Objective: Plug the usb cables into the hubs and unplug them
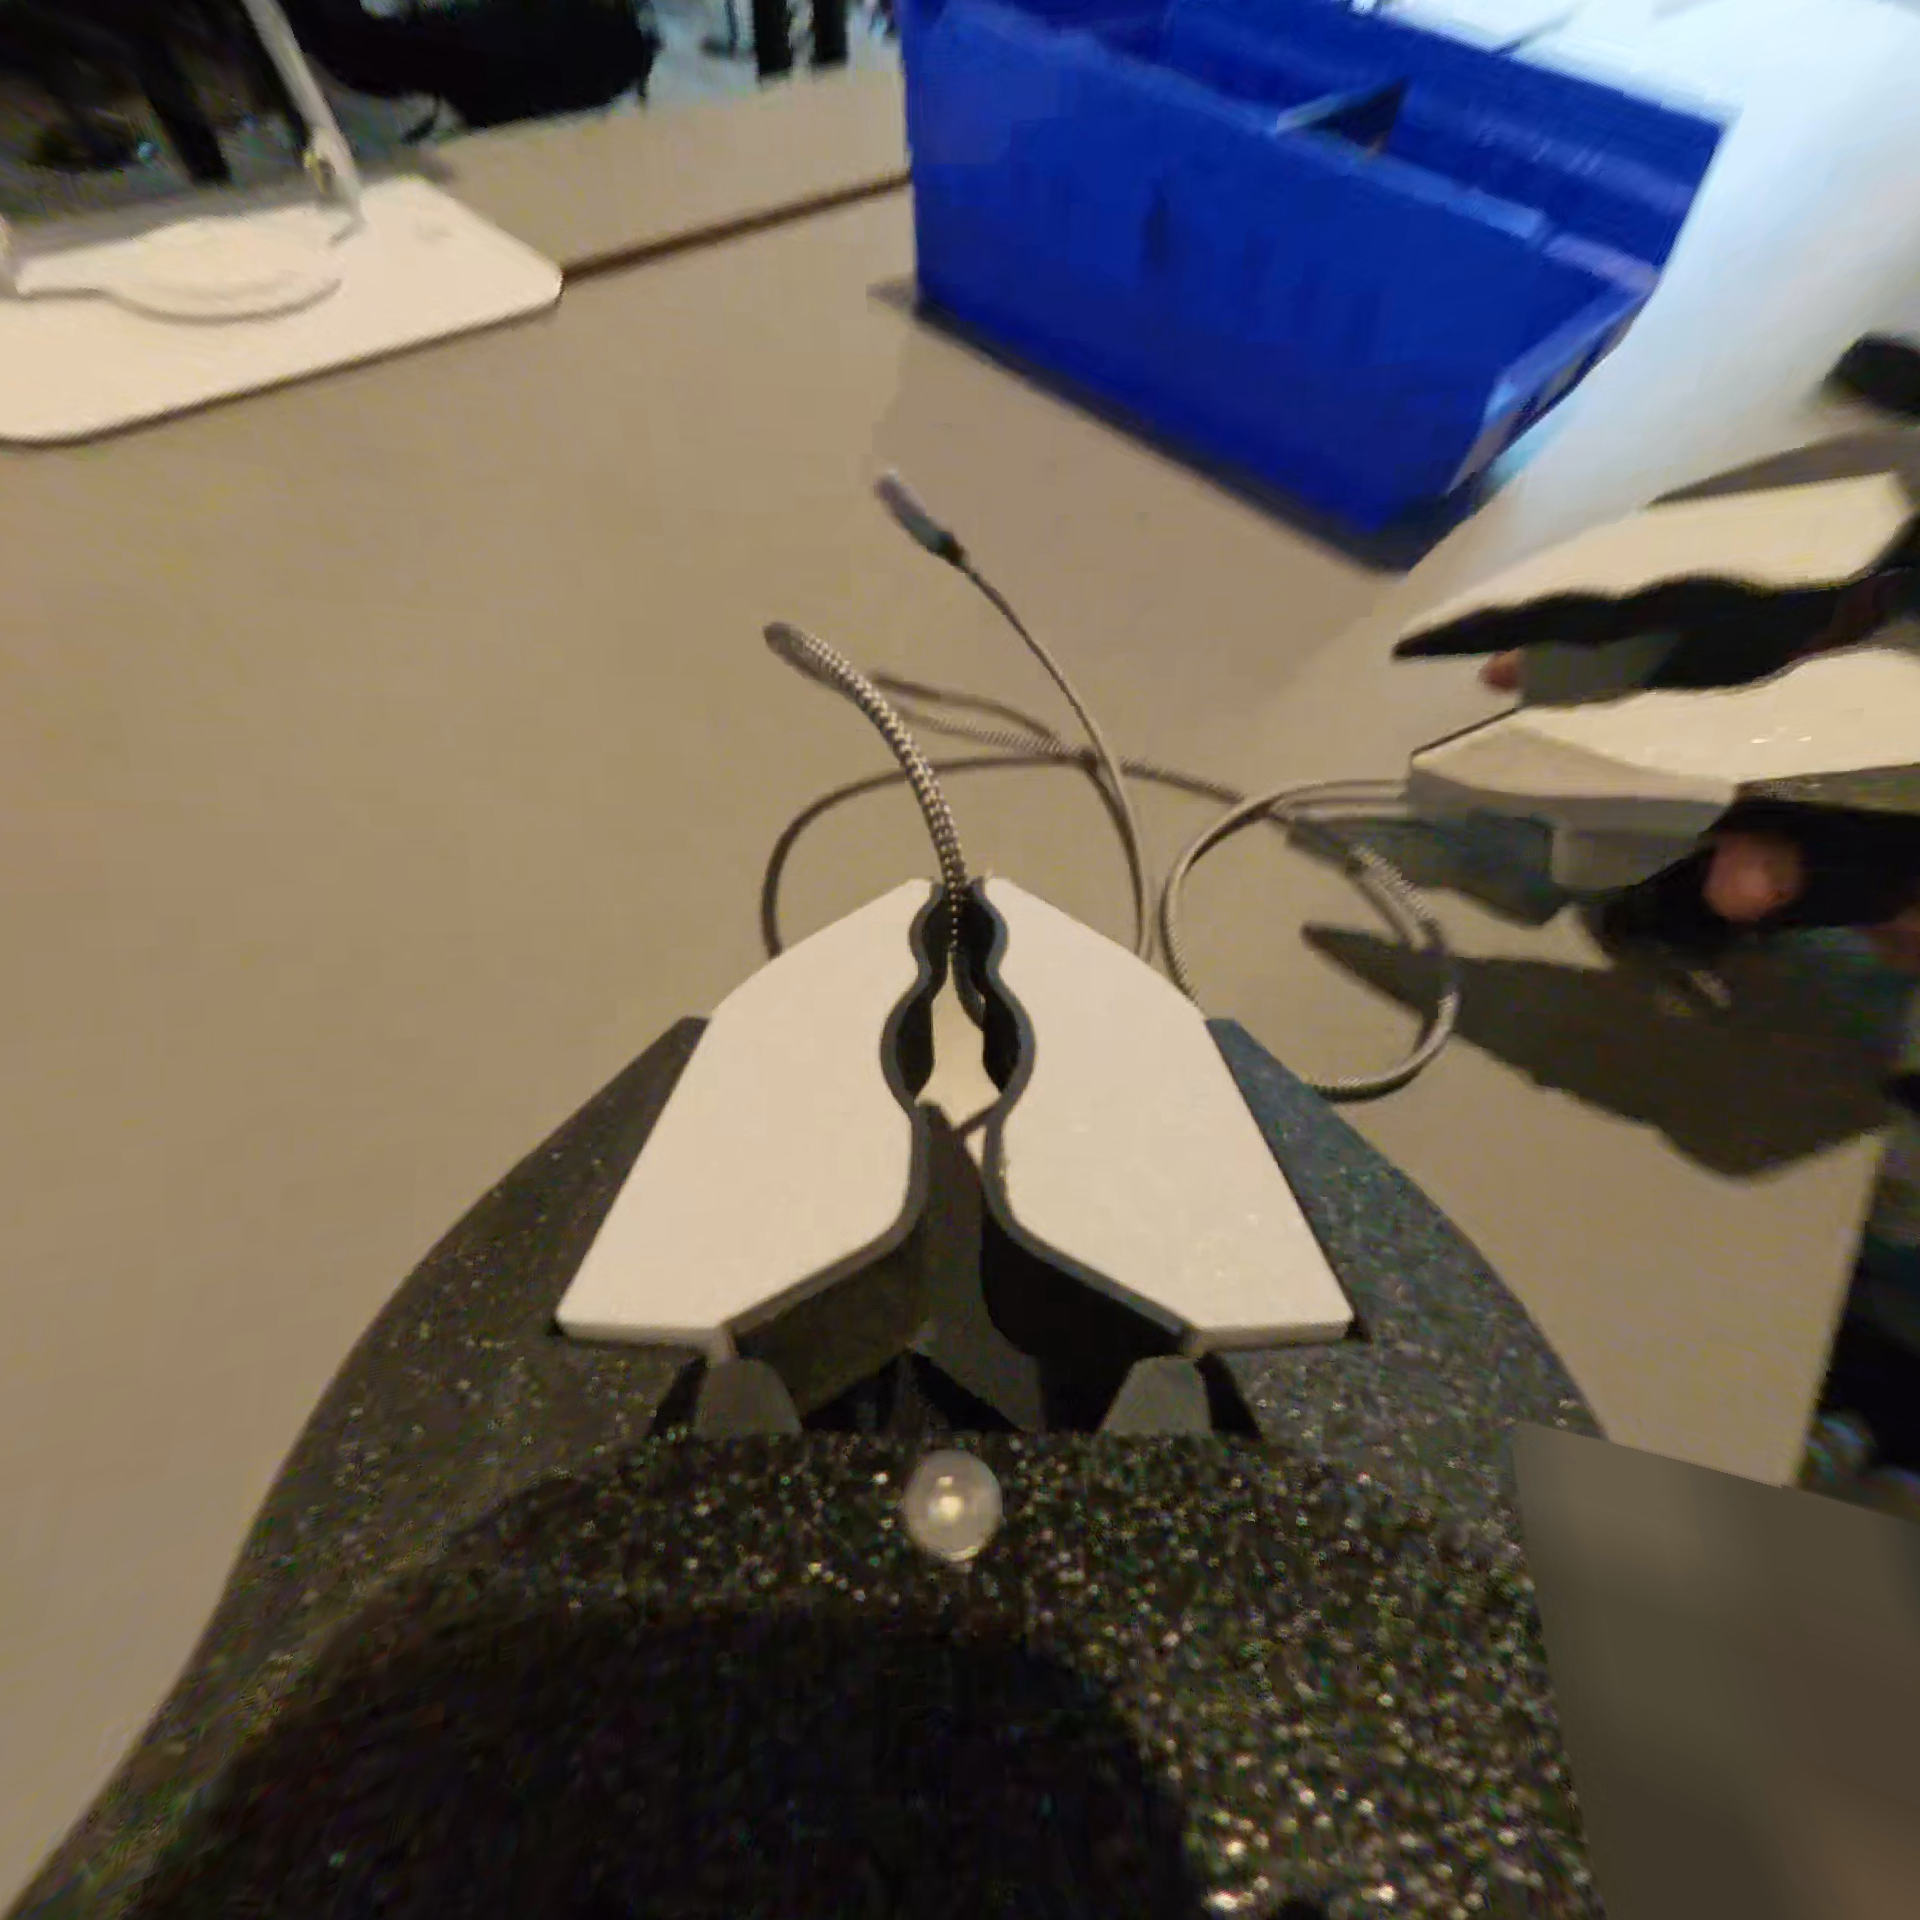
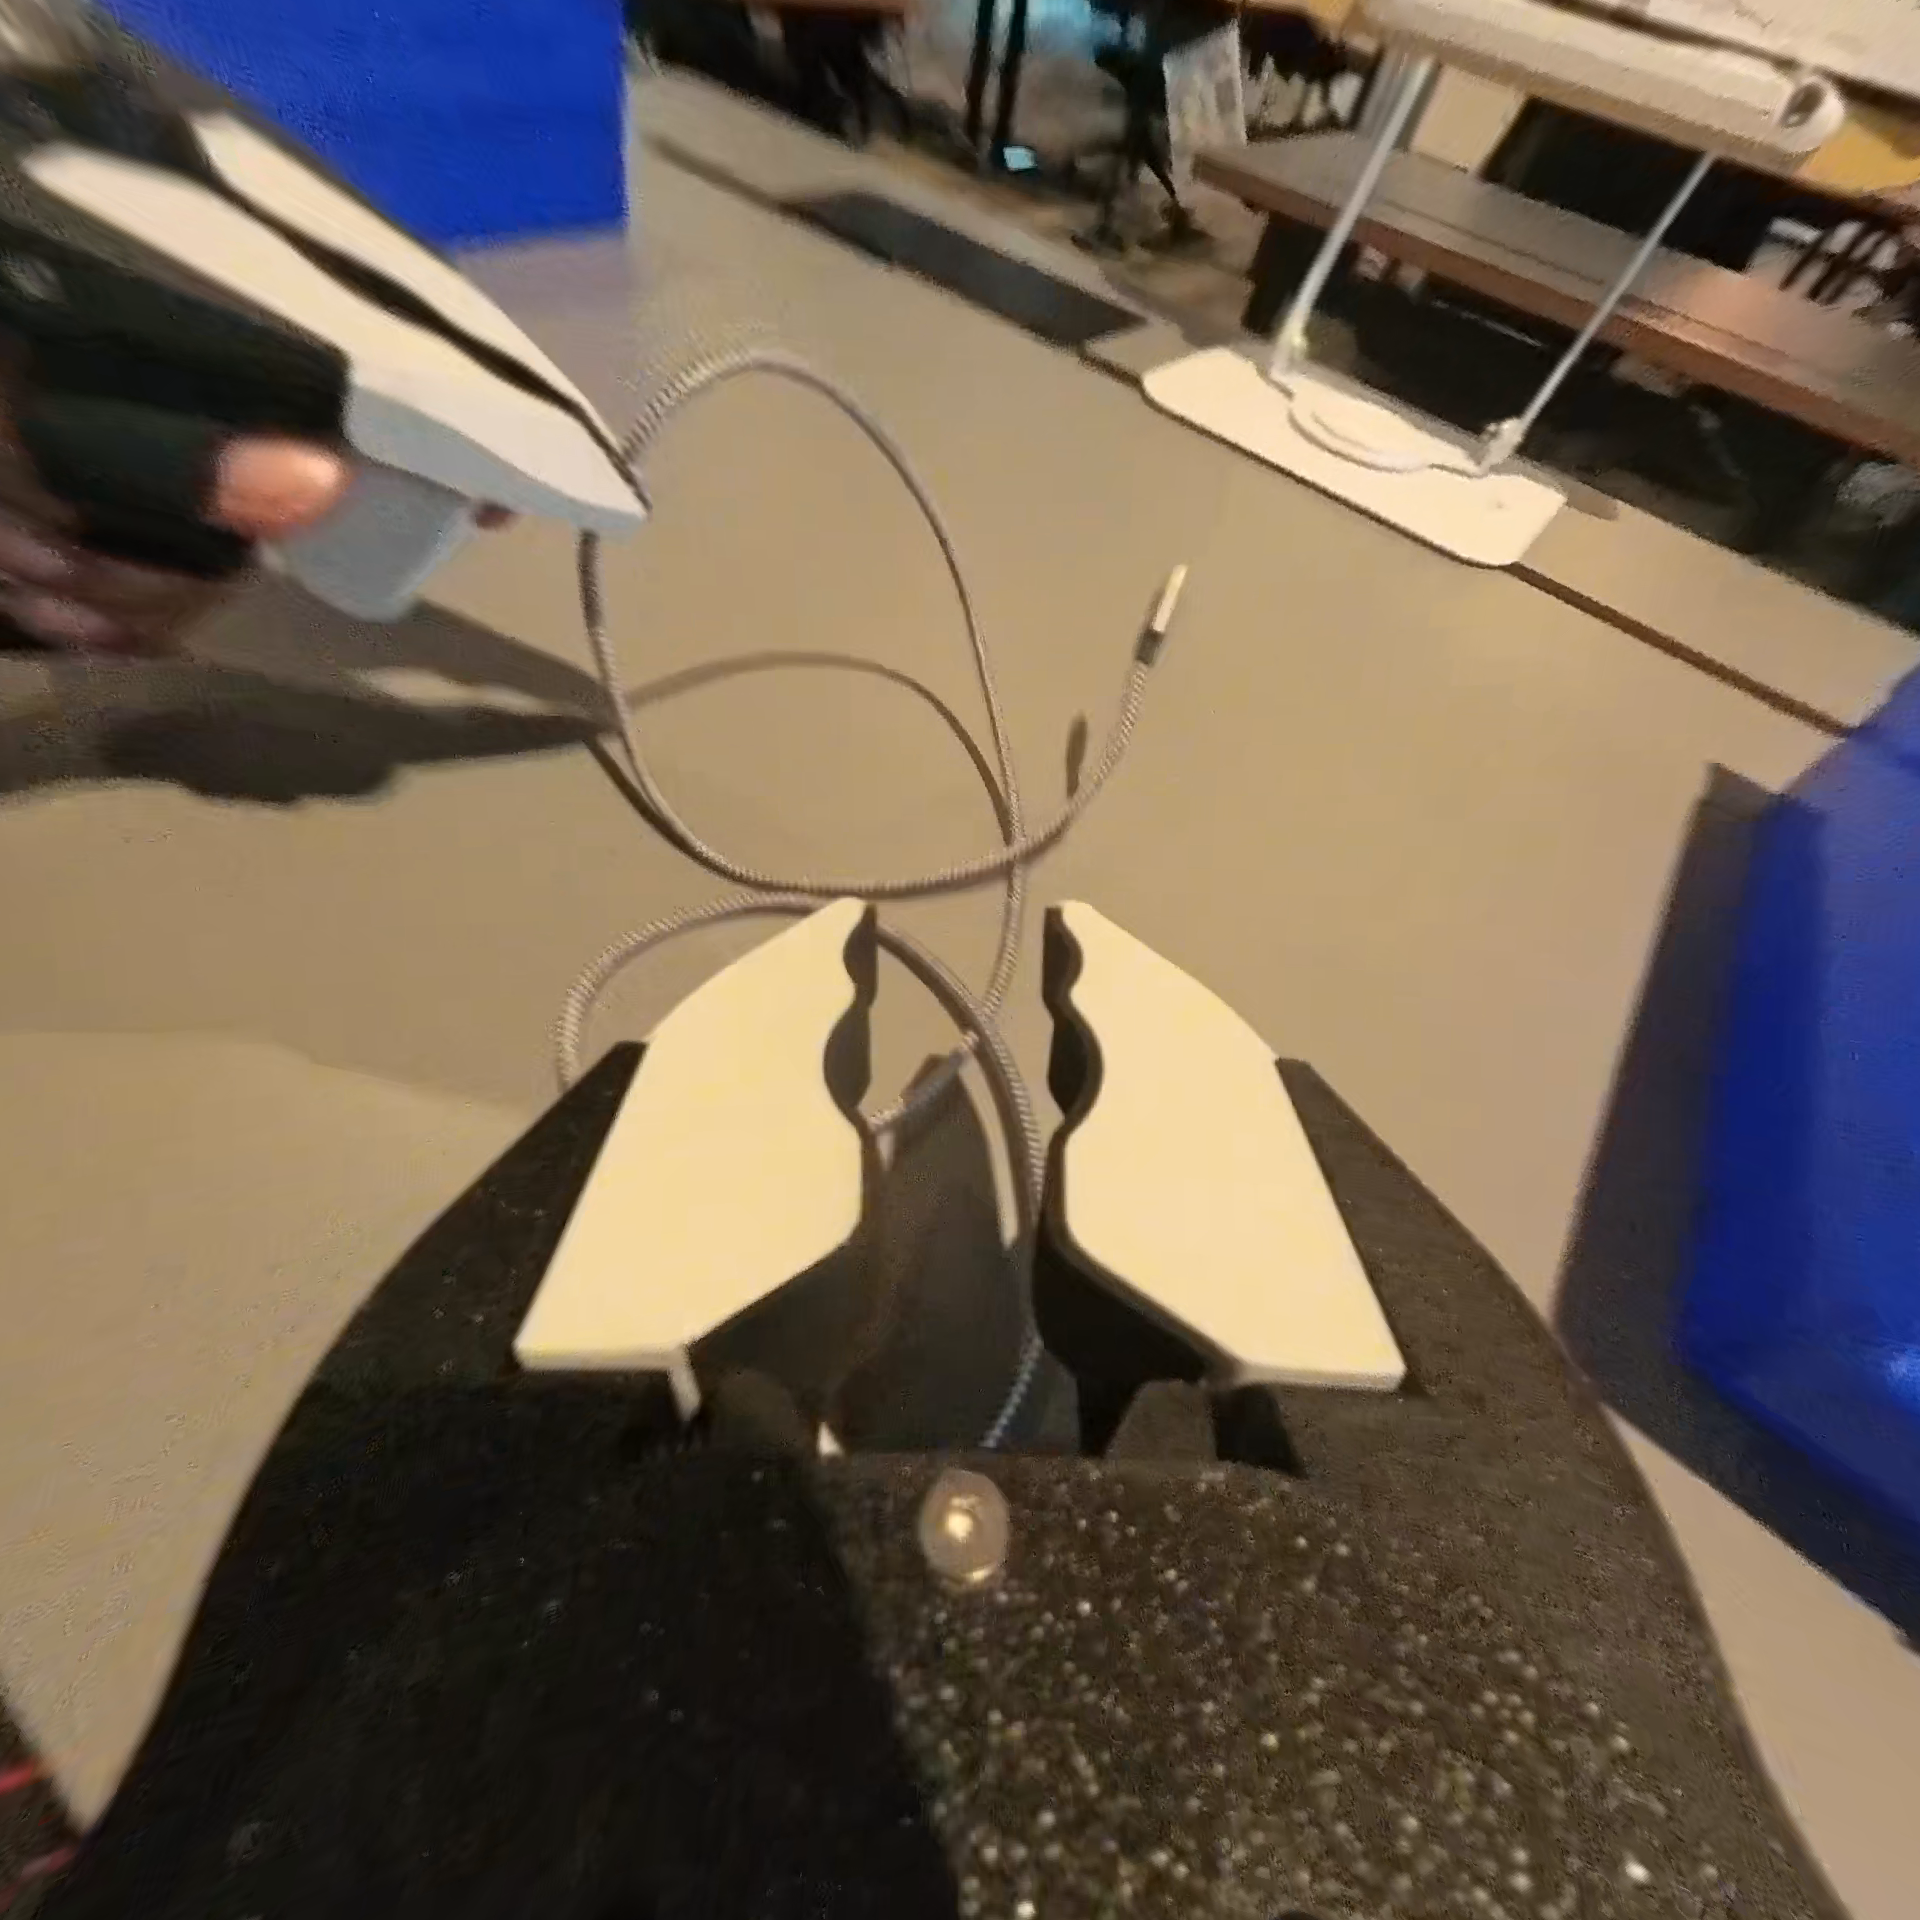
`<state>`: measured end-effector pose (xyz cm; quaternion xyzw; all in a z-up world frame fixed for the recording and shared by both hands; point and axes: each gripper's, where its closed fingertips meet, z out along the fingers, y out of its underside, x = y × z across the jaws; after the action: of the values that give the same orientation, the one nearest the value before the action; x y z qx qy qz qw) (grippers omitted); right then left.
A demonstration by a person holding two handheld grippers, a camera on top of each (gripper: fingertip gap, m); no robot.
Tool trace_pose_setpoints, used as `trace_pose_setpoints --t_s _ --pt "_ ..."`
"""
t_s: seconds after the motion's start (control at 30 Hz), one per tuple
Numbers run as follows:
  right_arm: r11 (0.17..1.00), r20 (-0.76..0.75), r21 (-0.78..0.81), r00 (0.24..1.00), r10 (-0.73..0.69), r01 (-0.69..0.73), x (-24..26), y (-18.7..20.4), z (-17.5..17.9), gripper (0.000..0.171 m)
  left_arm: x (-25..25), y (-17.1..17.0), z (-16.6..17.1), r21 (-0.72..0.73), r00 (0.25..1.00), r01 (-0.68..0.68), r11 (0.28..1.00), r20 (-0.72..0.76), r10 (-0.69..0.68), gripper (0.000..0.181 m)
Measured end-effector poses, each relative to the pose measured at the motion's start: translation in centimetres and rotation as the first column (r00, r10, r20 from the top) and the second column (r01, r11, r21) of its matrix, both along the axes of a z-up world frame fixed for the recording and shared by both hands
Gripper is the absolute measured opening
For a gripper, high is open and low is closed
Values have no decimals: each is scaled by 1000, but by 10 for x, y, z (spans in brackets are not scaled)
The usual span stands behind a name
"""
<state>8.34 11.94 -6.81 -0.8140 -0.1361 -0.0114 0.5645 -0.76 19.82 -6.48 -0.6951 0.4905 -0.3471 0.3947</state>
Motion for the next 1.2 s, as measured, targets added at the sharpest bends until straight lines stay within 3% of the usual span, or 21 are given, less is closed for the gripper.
trace_pose_setpoints --t_s 0.03,0.17,0.33,0.47,0.6,0.73,0.8,0.87,0.93,1.03,1.2 --pt "1000 69 -25 998 -14 16 1 2 -6 31 -2 1 -8 -8 999 -17 1000 -31 16 3" --pt "997 225 -67 974 -12 28 -2 8 -18 32 -8 -4 -37 -94 991 -55 994 -127 43 4" --pt "995 261 -95 965 0 26 -4 11 -23 34 -9 -7 -44 -125 985 -58 990 -168 36 7" --pt "996 248 -90 969 -2 25 -4 10 -22 34 -14 -9 -50 -67 973 -27 997 -229 11 33" --pt "996 236 -90 972 -3 24 -4 10 -22 34 -22 -6 -47 95 967 6 995 -255 18 62" --pt "996 241 -90 970 -1 24 -4 9 -22 34 -34 7 -26 228 982 -36 973 -171 77 69" --pt "996 241 -91 971 -3 25 -4 10 -22 34 -43 25 -1 283 987 -142 949 -32 157 67" --pt "995 239 -94 971 -4 27 -4 10 -23 34 -59 47 25 268 954 -290 919 160 254 61" --pt "995 238 -95 971 -5 28 -4 10 -23 34 -74 64 29 172 906 -382 908 262 332 56" --pt "995 231 -98 973 -2 25 -4 10 -23 34 -82 72 30 96 880 -413 905 298 370 57" --pt "987 135 -160 990 45 -23 -7 11 -26 39 -72 65 23 254 911 -403 879 206 358 57"
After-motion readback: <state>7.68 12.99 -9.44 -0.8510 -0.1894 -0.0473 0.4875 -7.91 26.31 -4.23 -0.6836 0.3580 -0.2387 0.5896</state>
